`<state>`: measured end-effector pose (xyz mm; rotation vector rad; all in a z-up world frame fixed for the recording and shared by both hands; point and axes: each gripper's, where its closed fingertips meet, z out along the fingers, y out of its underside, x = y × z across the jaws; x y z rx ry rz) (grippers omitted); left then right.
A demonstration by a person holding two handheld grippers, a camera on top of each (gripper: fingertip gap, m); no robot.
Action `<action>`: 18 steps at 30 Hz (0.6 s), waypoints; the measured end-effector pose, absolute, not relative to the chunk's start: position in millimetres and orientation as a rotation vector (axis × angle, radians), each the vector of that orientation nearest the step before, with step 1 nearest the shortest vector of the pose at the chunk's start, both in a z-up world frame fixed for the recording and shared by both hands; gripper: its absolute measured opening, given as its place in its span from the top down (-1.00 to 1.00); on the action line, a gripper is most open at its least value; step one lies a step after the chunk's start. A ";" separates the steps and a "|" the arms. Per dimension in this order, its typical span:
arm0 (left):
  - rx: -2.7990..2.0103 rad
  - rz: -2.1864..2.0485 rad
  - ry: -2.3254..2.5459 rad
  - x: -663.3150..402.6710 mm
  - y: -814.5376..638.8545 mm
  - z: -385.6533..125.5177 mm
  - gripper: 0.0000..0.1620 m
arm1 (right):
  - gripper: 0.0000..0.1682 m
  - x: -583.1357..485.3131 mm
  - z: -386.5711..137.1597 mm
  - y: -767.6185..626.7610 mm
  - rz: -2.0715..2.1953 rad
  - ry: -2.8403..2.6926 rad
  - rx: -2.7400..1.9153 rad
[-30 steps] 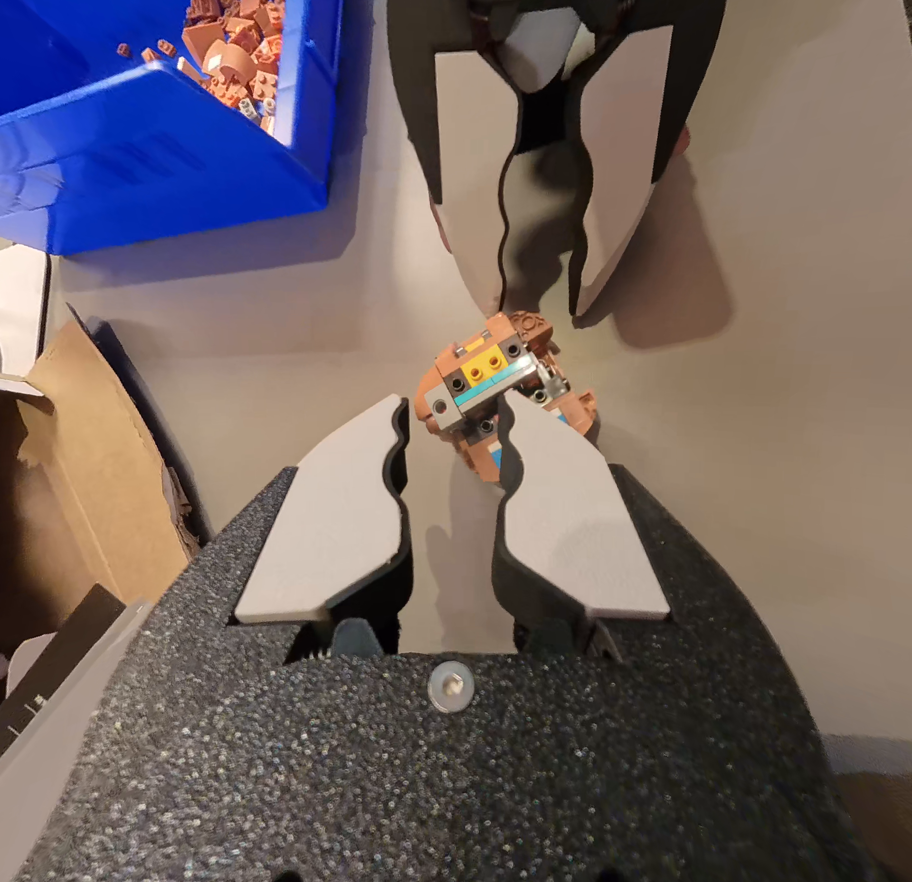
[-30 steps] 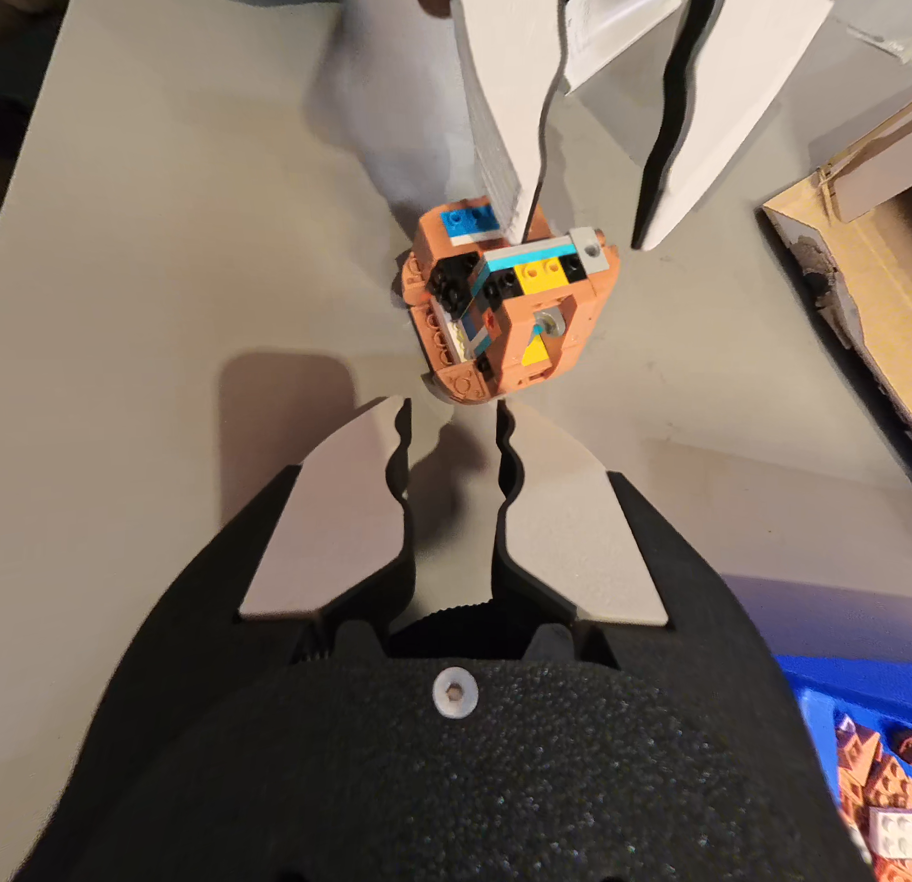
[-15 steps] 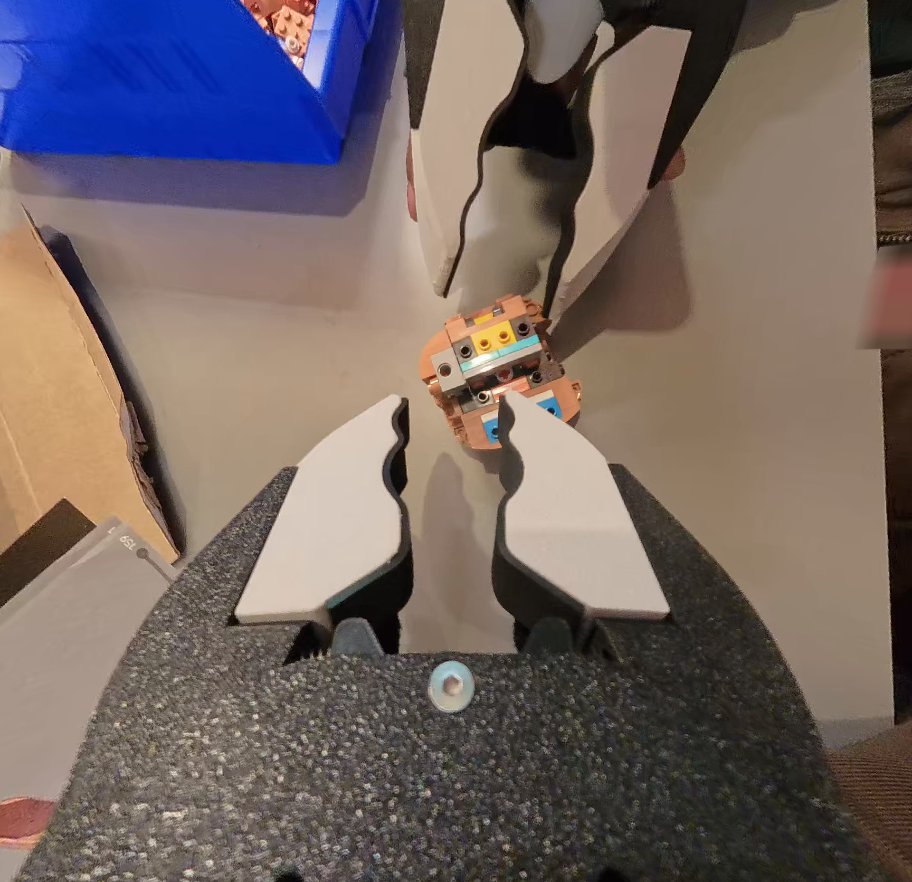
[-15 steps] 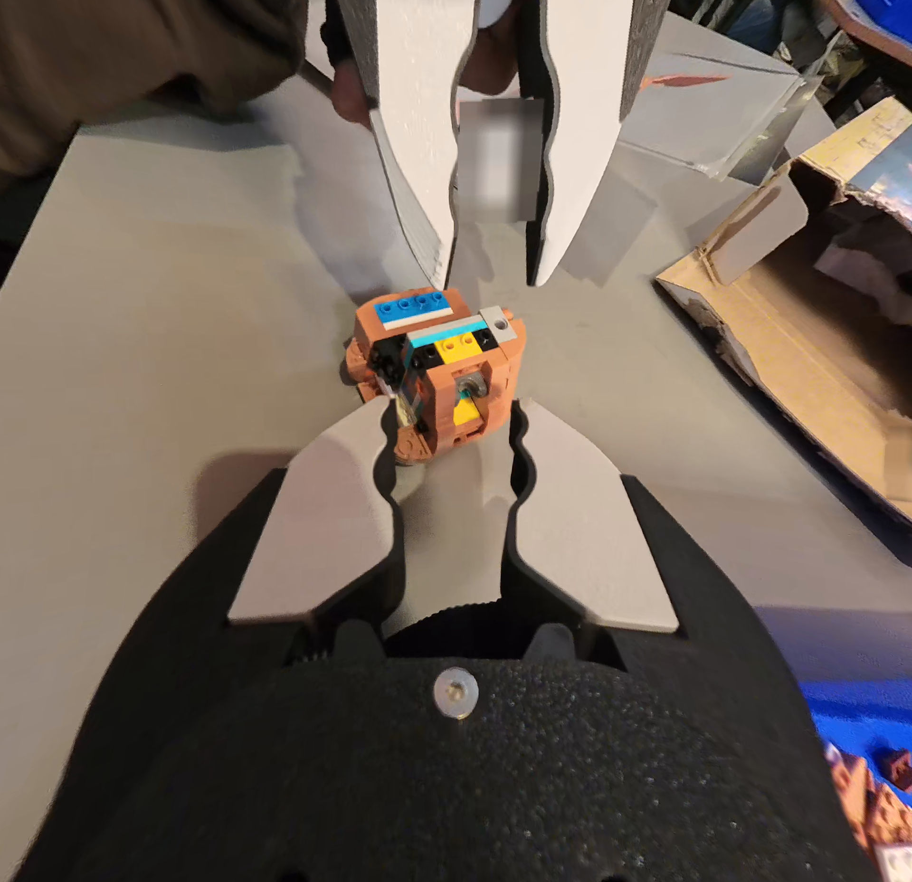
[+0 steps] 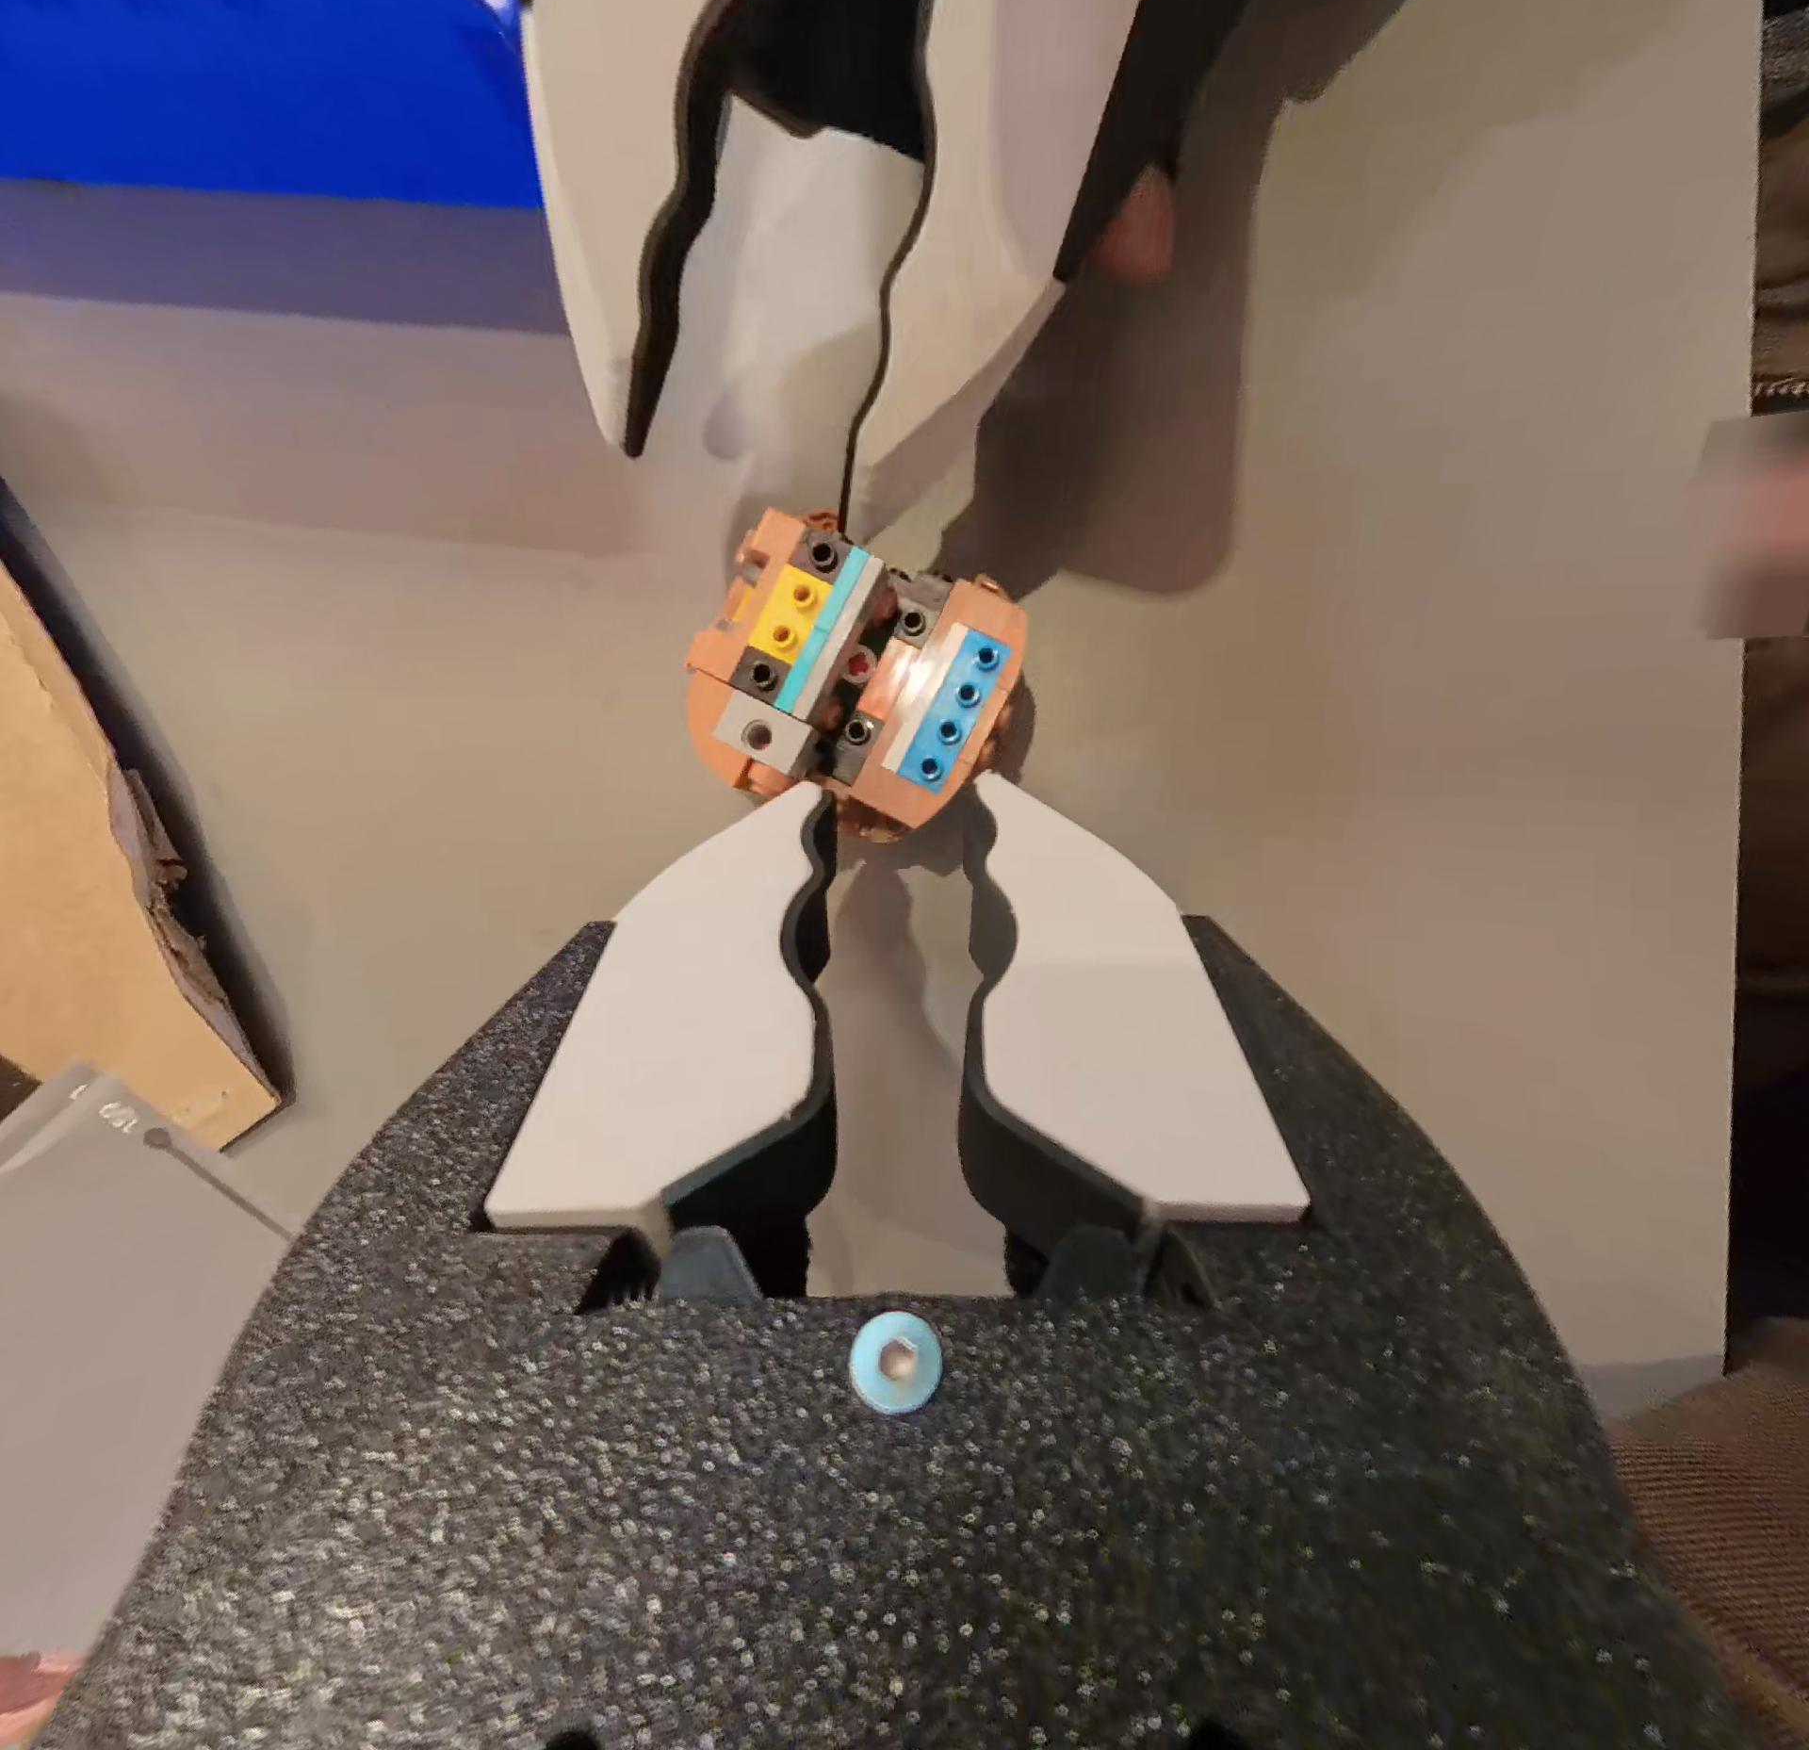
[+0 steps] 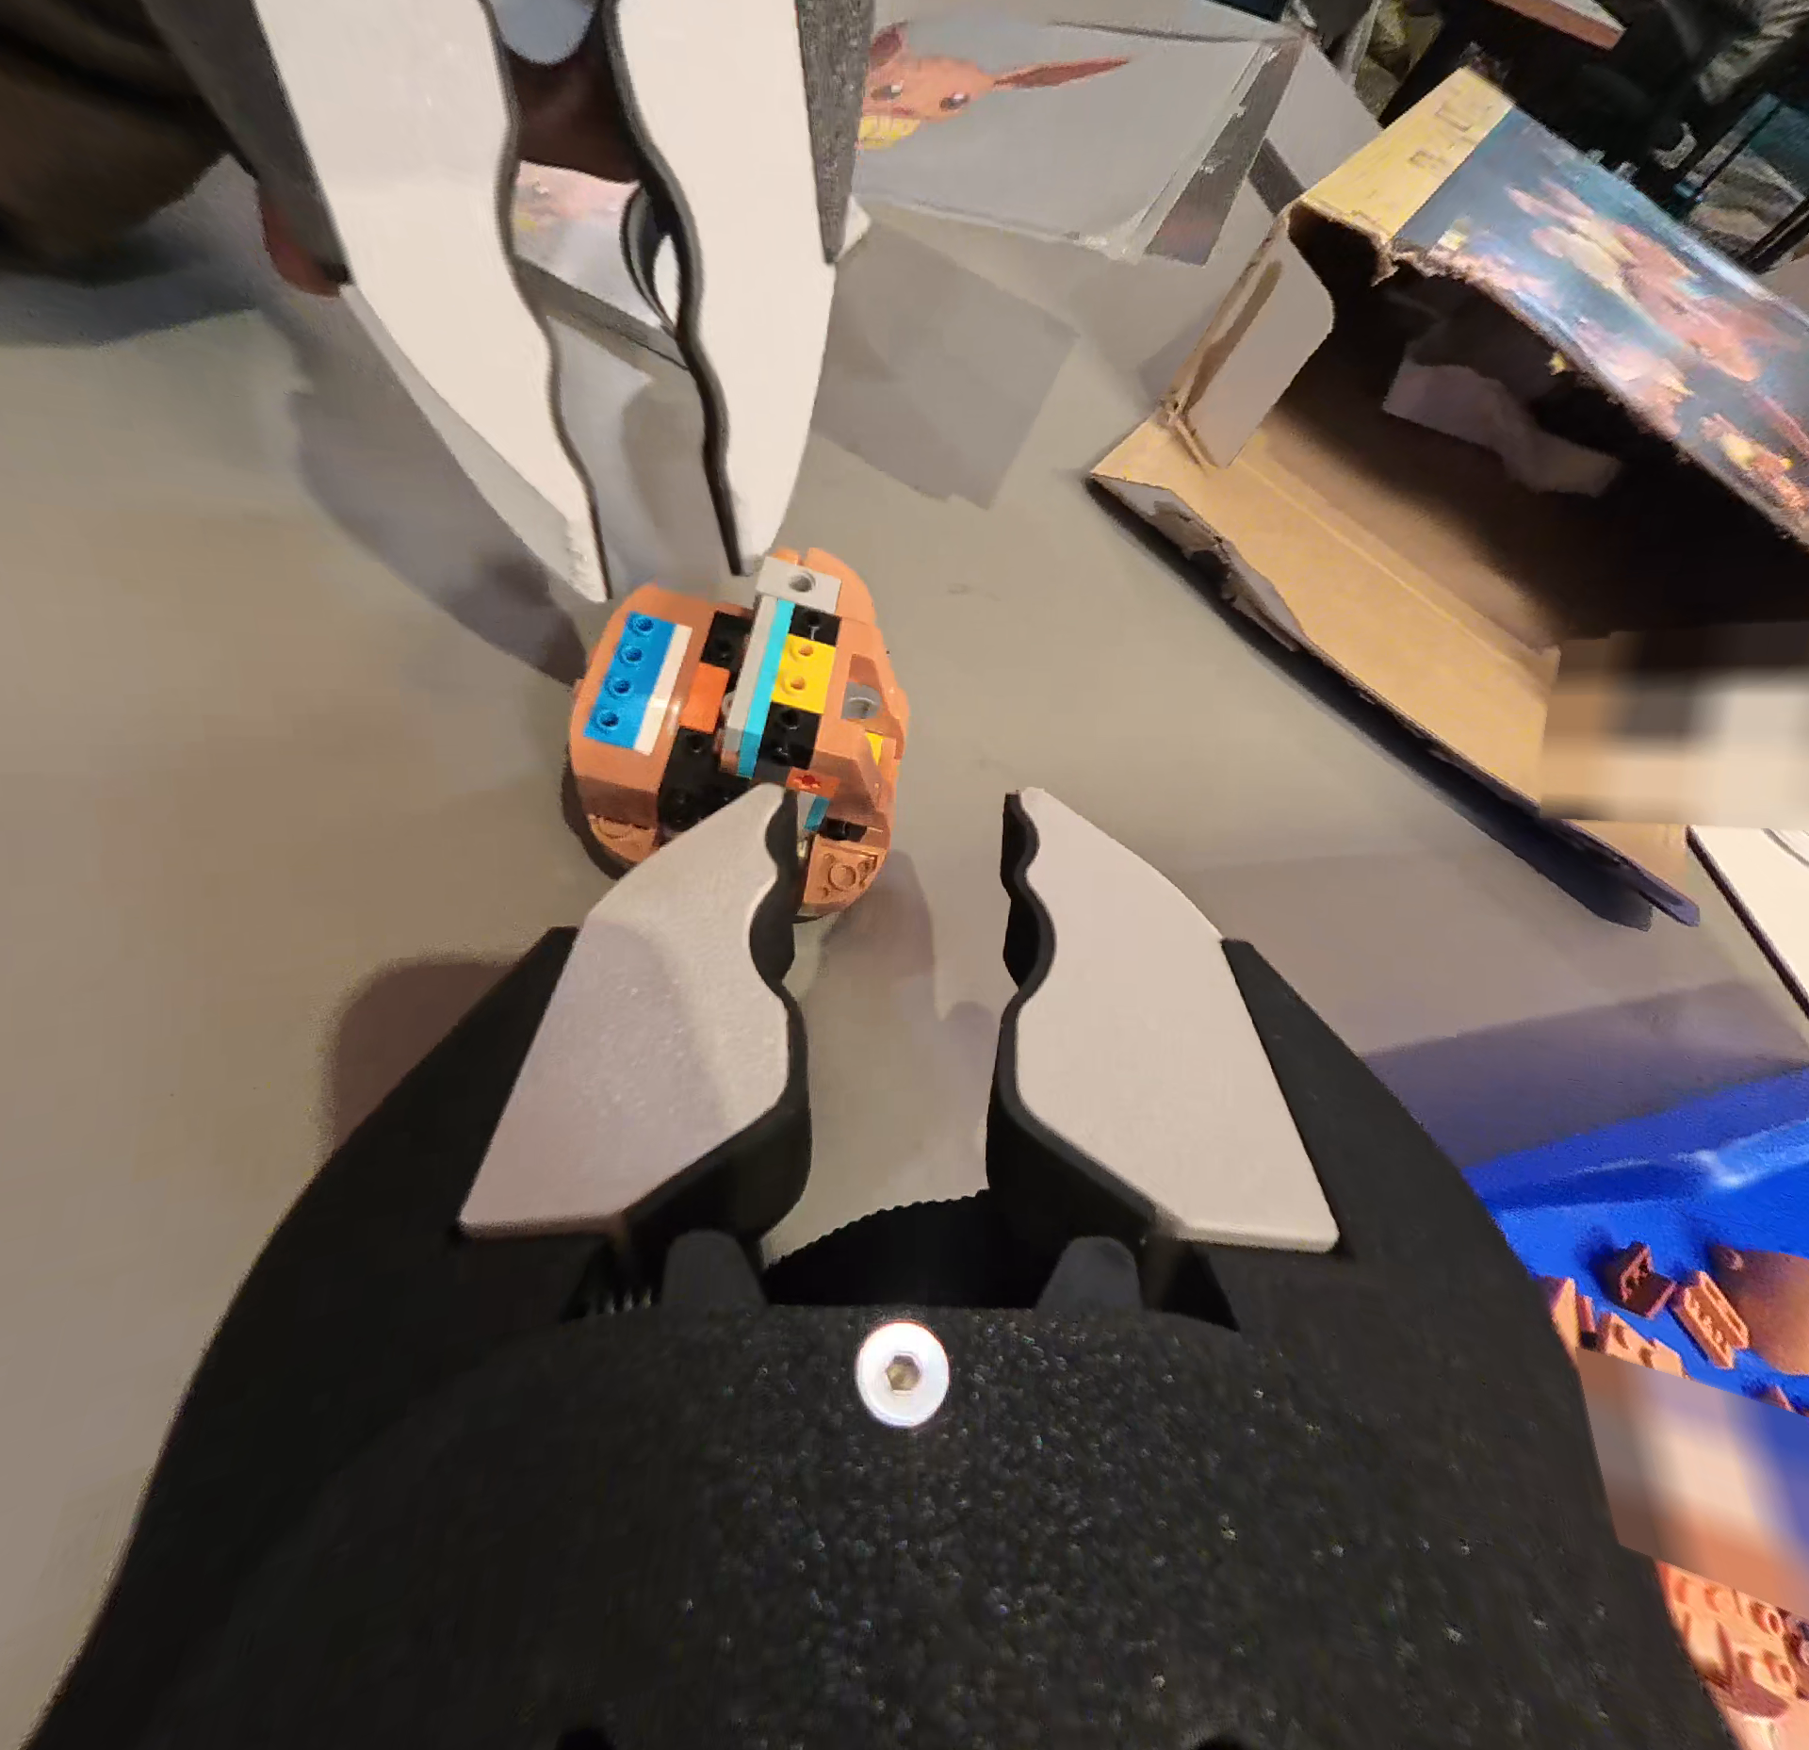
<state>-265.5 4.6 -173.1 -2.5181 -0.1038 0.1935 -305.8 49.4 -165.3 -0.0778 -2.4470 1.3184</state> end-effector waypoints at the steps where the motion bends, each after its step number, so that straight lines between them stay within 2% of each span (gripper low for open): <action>1: -2.513 0.207 -0.118 -268.1 3.8 -171.6 0.70 | 0.54 -305.1 -163.2 50.5 1.321 -2.441 -0.073; 11: -2.456 0.364 -0.116 -287.7 6.0 -163.2 0.55 | 0.68 -265.3 -170.8 51.1 1.266 -2.547 0.207; 18: -2.443 0.421 -0.006 -288.4 18.4 -168.7 0.54 | 0.63 -257.8 -190.4 50.9 1.168 -2.627 0.270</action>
